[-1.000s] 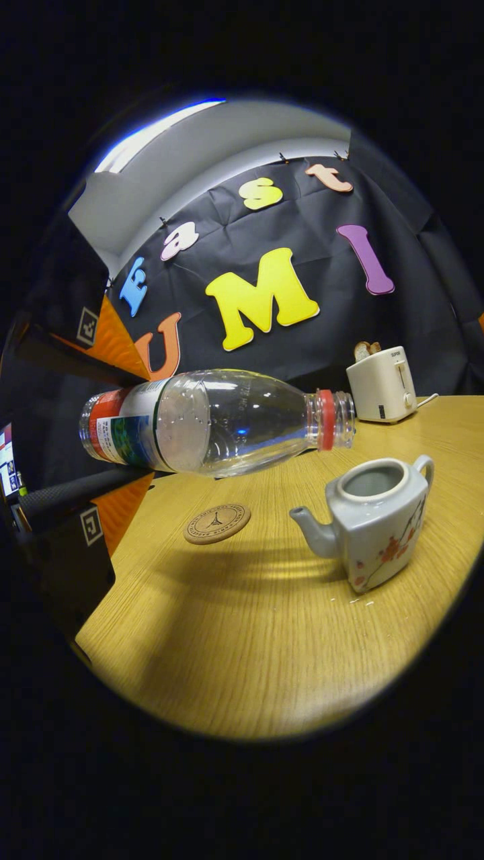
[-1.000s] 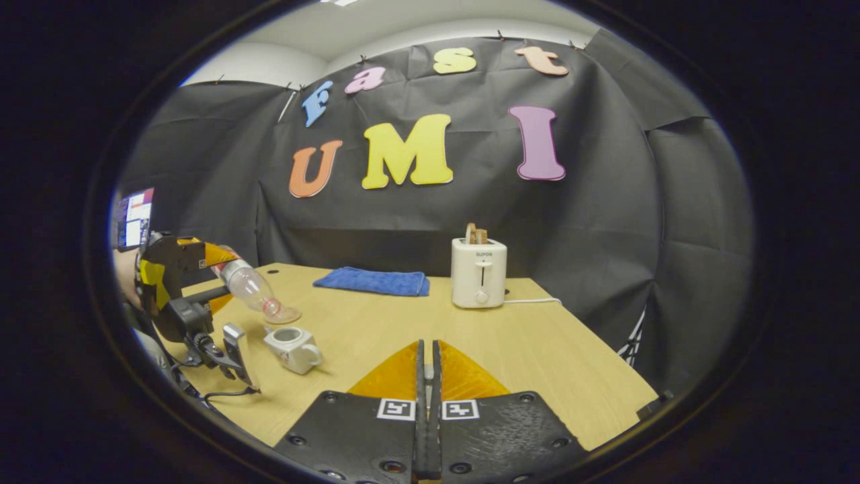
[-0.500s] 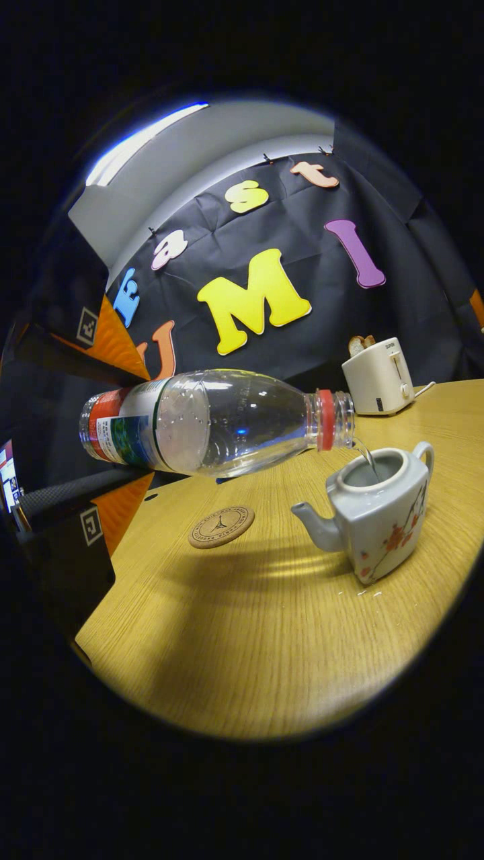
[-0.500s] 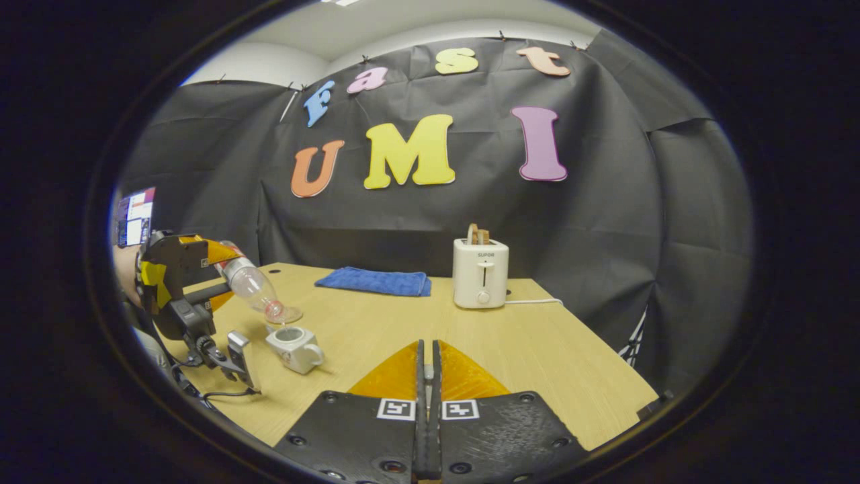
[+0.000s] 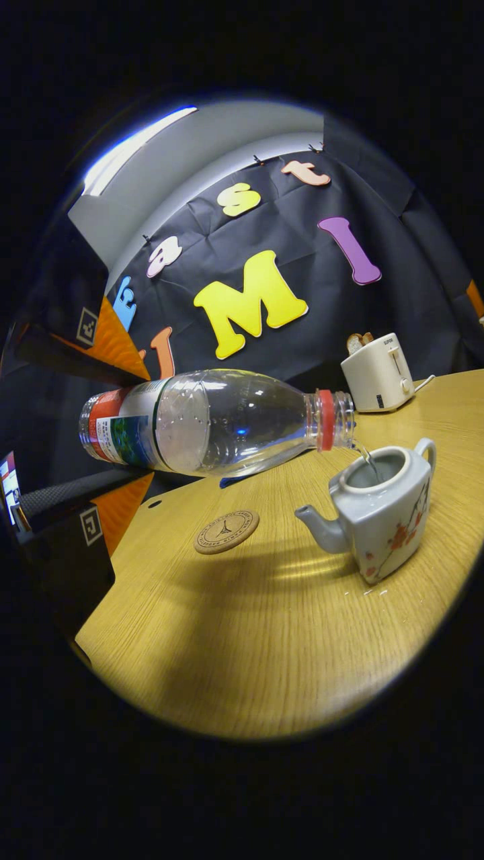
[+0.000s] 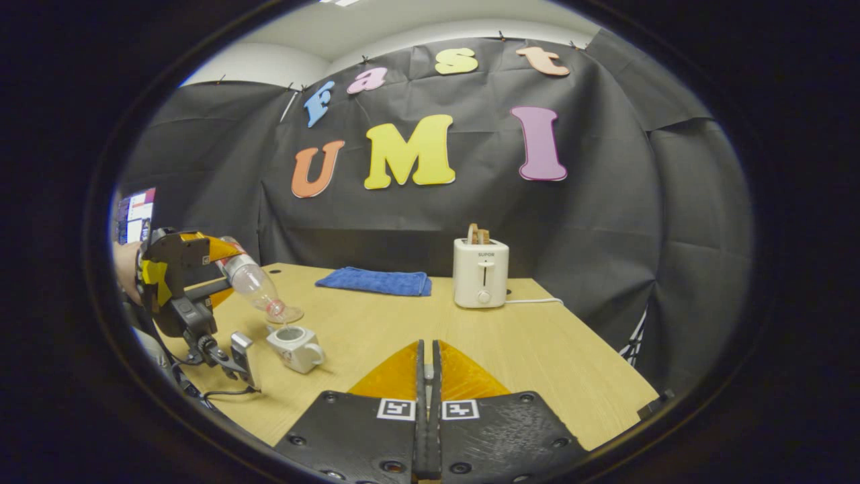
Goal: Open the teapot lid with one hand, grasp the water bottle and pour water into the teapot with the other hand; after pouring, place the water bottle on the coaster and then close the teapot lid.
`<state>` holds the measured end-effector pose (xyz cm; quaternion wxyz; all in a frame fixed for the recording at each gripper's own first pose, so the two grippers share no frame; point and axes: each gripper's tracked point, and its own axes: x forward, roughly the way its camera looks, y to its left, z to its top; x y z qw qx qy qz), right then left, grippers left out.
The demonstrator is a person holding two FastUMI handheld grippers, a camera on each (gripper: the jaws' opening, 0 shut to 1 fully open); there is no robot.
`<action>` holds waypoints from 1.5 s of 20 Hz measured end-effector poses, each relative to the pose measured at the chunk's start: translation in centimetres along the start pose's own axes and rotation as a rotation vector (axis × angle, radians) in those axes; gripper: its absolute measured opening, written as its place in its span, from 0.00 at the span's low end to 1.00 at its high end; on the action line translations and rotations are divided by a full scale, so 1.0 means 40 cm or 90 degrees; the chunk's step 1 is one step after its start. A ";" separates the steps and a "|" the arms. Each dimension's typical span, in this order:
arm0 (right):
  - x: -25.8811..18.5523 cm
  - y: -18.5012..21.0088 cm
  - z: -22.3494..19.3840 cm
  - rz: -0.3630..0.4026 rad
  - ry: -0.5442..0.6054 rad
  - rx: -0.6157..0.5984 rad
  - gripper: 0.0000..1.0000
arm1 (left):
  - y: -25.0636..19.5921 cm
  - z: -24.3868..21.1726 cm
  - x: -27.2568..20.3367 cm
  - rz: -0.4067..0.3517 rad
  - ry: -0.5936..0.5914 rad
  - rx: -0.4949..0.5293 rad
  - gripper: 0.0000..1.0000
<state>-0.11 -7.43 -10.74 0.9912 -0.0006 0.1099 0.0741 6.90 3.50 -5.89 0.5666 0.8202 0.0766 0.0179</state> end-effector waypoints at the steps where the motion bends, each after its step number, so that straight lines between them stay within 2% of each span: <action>1: -0.001 -0.001 0.000 0.000 -0.001 0.000 0.00 | 0.002 0.001 0.004 0.001 -0.001 0.002 0.71; 30: -0.014 -0.019 0.000 -0.009 -0.007 0.005 0.00 | 0.038 0.010 -0.020 0.015 0.007 0.096 0.71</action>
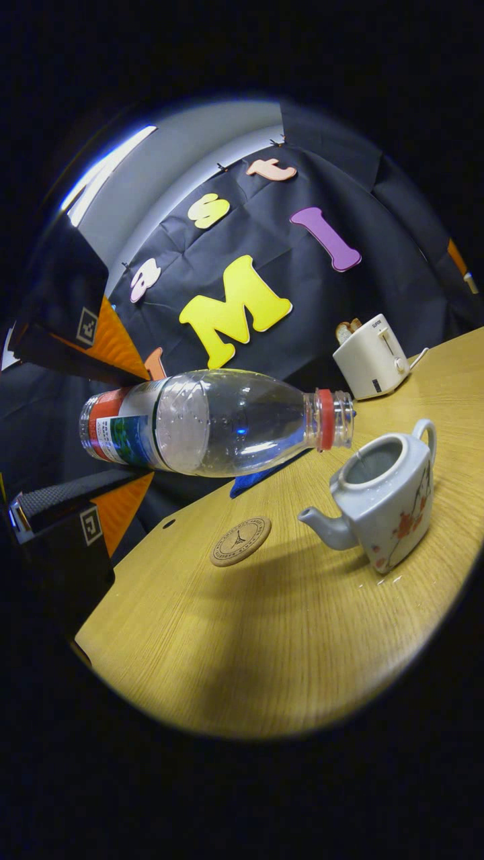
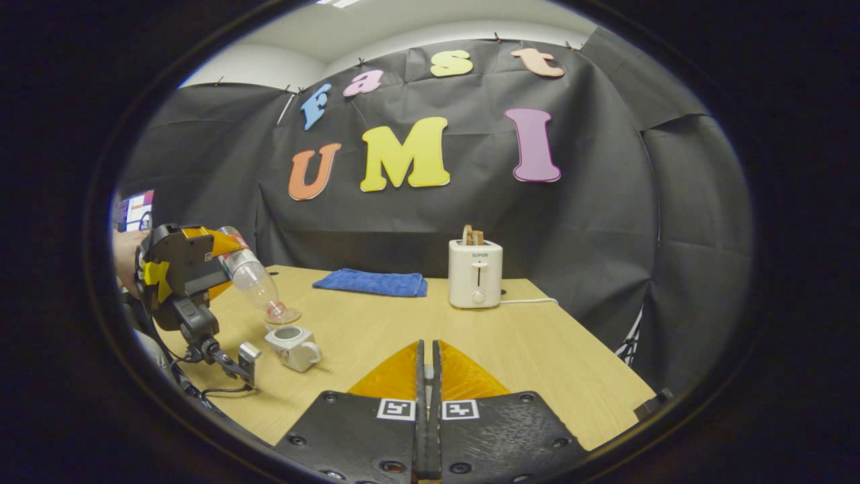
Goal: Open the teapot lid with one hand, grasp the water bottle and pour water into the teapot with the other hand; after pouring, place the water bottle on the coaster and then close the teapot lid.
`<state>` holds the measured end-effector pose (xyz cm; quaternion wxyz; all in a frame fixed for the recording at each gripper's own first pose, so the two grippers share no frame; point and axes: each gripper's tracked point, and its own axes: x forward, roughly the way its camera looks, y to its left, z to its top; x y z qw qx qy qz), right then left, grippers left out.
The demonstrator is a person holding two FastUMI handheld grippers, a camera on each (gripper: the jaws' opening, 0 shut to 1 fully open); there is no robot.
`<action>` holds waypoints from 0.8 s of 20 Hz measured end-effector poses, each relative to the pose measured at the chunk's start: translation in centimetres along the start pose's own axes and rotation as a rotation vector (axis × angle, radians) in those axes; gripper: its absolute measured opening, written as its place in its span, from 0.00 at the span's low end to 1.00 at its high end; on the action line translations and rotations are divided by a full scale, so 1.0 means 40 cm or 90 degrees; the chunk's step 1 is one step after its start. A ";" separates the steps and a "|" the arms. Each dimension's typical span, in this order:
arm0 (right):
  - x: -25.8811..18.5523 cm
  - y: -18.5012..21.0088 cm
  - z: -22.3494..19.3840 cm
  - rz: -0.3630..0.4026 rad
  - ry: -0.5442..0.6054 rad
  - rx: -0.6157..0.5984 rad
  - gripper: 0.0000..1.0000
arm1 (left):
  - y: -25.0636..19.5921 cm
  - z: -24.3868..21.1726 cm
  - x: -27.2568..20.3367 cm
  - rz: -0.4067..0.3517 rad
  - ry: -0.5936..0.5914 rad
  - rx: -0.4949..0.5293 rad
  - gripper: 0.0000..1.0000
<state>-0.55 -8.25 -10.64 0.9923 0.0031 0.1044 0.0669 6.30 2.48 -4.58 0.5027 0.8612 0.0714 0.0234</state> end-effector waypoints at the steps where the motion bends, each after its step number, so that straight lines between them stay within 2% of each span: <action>1: 0.000 0.001 0.000 0.000 -0.001 0.000 0.00 | -0.002 0.002 -0.002 -0.002 0.000 0.001 0.71; 10: -0.003 -0.003 -0.002 -0.001 0.000 0.002 0.00 | -0.001 0.007 -0.002 -0.007 -0.002 0.004 0.71; 16: -0.003 -0.004 -0.001 -0.005 0.000 0.007 0.00 | 0.002 0.008 0.008 -0.006 -0.011 -0.036 0.71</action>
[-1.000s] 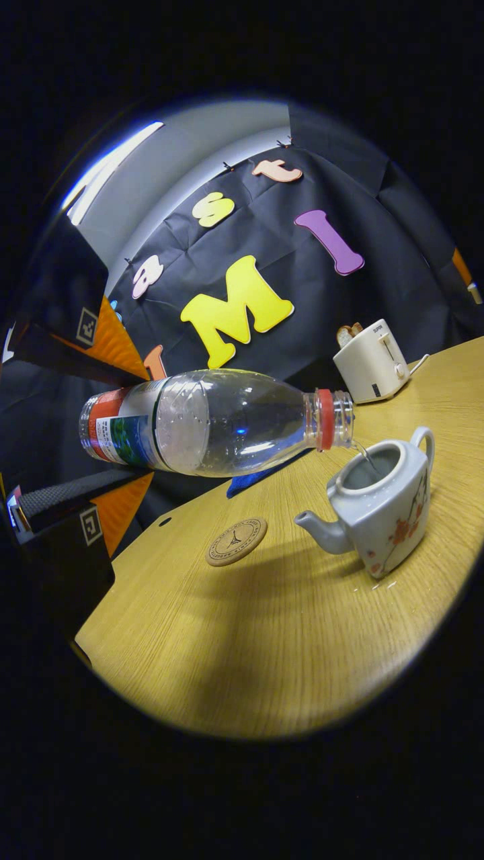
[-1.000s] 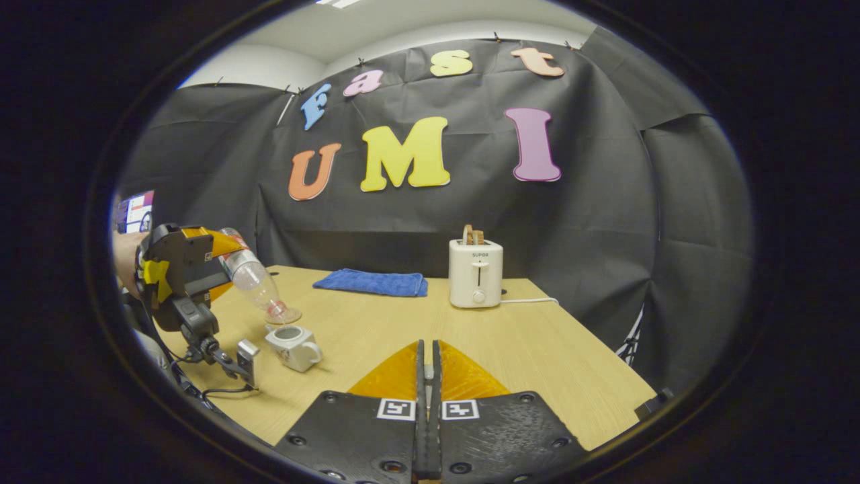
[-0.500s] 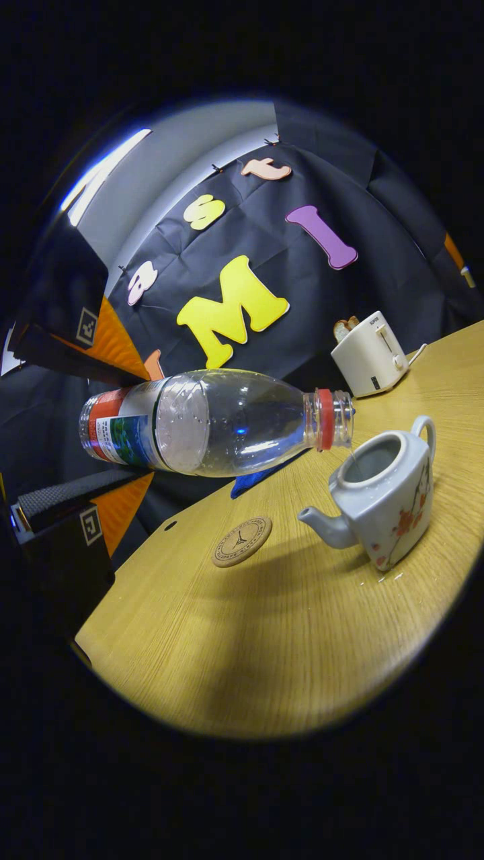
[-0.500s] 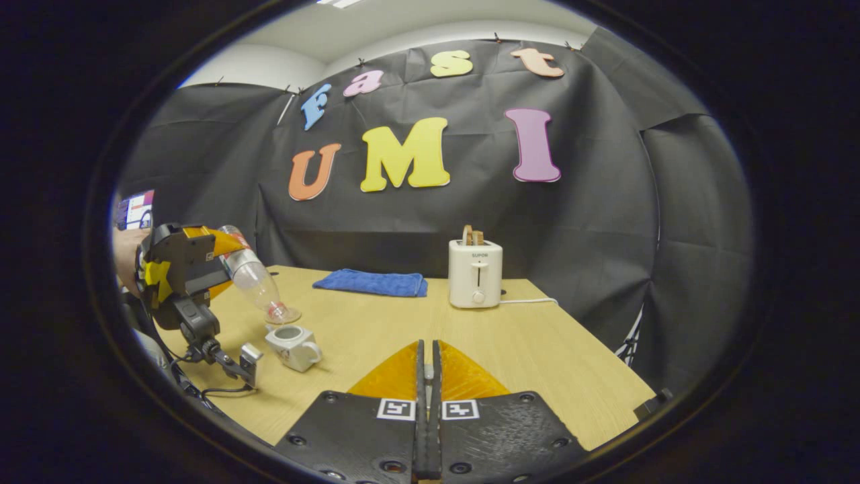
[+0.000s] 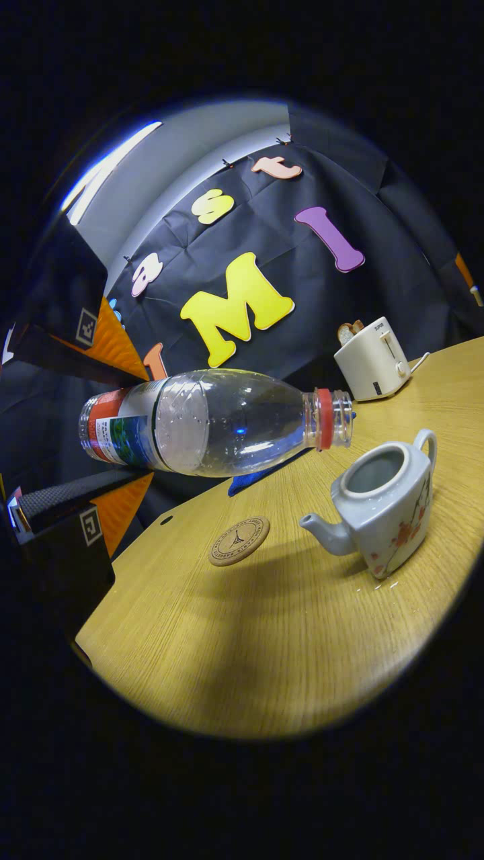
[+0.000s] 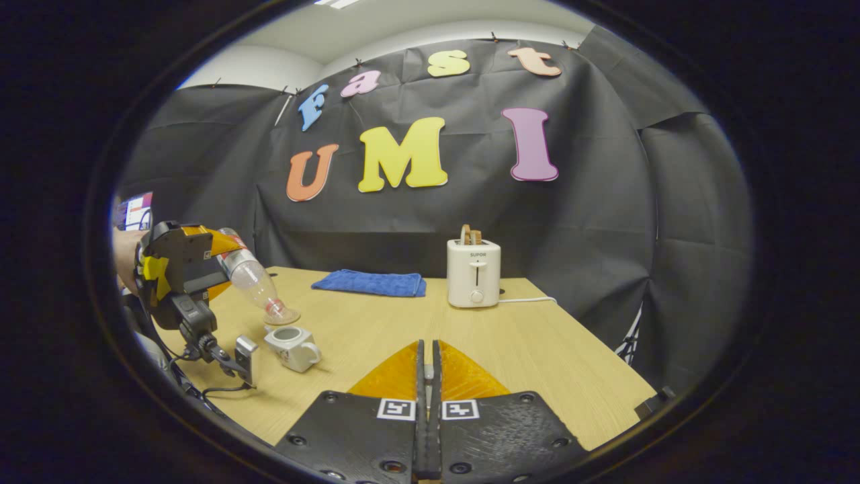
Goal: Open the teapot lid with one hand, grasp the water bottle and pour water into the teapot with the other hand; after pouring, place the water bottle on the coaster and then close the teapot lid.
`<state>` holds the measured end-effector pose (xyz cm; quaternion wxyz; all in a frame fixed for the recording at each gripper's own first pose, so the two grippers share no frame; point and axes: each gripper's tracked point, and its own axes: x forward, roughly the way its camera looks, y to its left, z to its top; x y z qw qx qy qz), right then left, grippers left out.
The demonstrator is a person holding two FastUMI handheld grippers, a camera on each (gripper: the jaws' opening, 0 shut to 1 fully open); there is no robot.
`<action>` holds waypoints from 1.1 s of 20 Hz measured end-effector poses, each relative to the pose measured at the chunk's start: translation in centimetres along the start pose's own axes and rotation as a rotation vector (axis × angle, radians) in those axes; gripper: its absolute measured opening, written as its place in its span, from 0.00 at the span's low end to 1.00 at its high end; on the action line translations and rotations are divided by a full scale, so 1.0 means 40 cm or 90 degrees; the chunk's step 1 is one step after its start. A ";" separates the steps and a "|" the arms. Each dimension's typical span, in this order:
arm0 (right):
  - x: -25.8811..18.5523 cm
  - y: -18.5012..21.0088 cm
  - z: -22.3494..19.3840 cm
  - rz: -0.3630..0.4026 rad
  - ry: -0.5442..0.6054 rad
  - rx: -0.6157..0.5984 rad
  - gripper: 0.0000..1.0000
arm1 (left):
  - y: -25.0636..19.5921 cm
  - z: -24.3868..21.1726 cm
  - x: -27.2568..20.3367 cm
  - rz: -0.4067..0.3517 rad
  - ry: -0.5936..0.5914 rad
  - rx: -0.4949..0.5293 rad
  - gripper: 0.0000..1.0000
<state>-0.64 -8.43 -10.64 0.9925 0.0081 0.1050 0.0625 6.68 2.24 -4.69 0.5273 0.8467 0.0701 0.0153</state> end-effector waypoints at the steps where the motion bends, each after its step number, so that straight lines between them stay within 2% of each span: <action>1: 0.000 0.001 -0.002 0.000 0.001 0.001 0.00 | -0.008 -0.002 0.000 -0.007 0.000 -0.011 0.71; 4: -0.006 0.009 0.004 0.007 0.002 0.012 0.00 | -0.013 -0.011 0.003 -0.004 -0.013 -0.076 0.71; 8: -0.002 0.031 0.010 0.016 0.006 0.029 0.00 | -0.075 -0.027 0.000 -0.045 -0.027 -0.300 0.71; 11: -0.005 0.065 0.029 0.026 -0.001 0.025 0.02 | -0.074 -0.057 -0.026 -0.027 -0.016 -0.425 0.71; 13: -0.002 0.089 0.035 0.033 -0.002 0.022 0.00 | -0.096 -0.076 -0.032 -0.037 -0.009 -0.539 0.71; 16: -0.001 0.119 0.037 0.042 0.005 0.009 0.00 | -0.152 -0.081 -0.053 -0.102 0.000 -0.766 0.71; 19: 0.003 0.142 0.051 0.046 0.002 -0.002 0.00 | -0.187 -0.049 -0.053 -0.193 -0.007 -0.980 0.71; 21: 0.006 0.163 0.058 0.052 0.001 -0.005 0.00 | -0.184 -0.018 -0.064 -0.229 -0.036 -1.082 0.72; 22: 0.009 0.174 0.059 0.056 0.001 -0.008 0.00 | -0.176 -0.014 -0.068 -0.227 -0.047 -1.117 0.72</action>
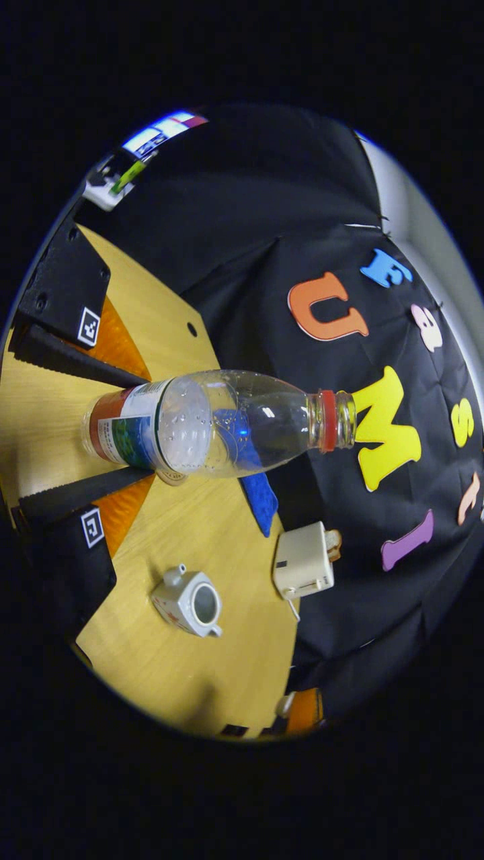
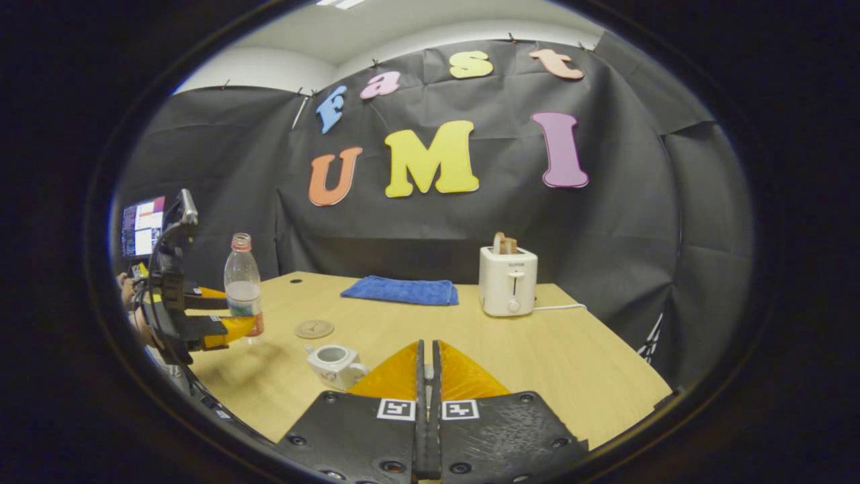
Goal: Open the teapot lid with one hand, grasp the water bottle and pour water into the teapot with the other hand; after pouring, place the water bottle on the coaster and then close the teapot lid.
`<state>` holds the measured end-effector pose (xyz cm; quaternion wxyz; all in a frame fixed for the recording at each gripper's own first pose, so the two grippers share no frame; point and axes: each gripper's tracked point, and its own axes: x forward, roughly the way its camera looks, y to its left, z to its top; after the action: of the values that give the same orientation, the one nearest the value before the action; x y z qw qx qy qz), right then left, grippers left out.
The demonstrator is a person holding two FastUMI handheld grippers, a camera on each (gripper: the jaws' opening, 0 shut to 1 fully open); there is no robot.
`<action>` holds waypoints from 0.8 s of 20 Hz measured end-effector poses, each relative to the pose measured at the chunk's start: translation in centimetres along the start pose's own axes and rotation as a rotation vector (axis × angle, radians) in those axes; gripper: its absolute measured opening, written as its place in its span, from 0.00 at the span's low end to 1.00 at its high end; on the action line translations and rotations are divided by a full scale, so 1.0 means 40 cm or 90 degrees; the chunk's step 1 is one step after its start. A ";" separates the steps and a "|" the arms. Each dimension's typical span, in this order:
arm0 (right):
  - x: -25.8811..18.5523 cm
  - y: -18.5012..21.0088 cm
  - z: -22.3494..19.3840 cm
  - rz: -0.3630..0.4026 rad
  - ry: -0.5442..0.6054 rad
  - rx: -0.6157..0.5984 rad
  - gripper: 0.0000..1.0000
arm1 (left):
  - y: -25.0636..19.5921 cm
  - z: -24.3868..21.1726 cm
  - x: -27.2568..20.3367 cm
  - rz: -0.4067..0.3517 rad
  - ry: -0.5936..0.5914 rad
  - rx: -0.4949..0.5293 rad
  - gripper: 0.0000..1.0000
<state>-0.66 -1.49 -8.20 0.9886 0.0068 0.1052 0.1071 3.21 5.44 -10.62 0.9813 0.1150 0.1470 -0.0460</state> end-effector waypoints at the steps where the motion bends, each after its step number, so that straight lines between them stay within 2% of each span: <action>1: 0.002 0.009 -0.002 0.003 0.002 -0.003 0.00 | -0.011 0.012 0.007 -0.010 -0.016 -0.020 0.72; 7: 0.006 0.027 0.001 0.005 0.004 -0.020 0.00 | -0.020 0.094 0.105 -0.062 -0.091 -0.105 0.72; 11: 0.017 0.018 -0.011 -0.001 0.017 -0.016 0.00 | -0.024 0.126 0.210 -0.085 -0.111 -0.103 0.72; 16: 0.033 -0.010 -0.013 -0.020 0.023 -0.016 0.00 | -0.011 0.092 0.315 -0.077 -0.089 -0.103 0.72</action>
<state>0.58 -1.62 -8.99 0.9881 -0.0094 0.1218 0.0931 16.15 3.41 -11.07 0.9907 0.0225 0.0880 -0.1014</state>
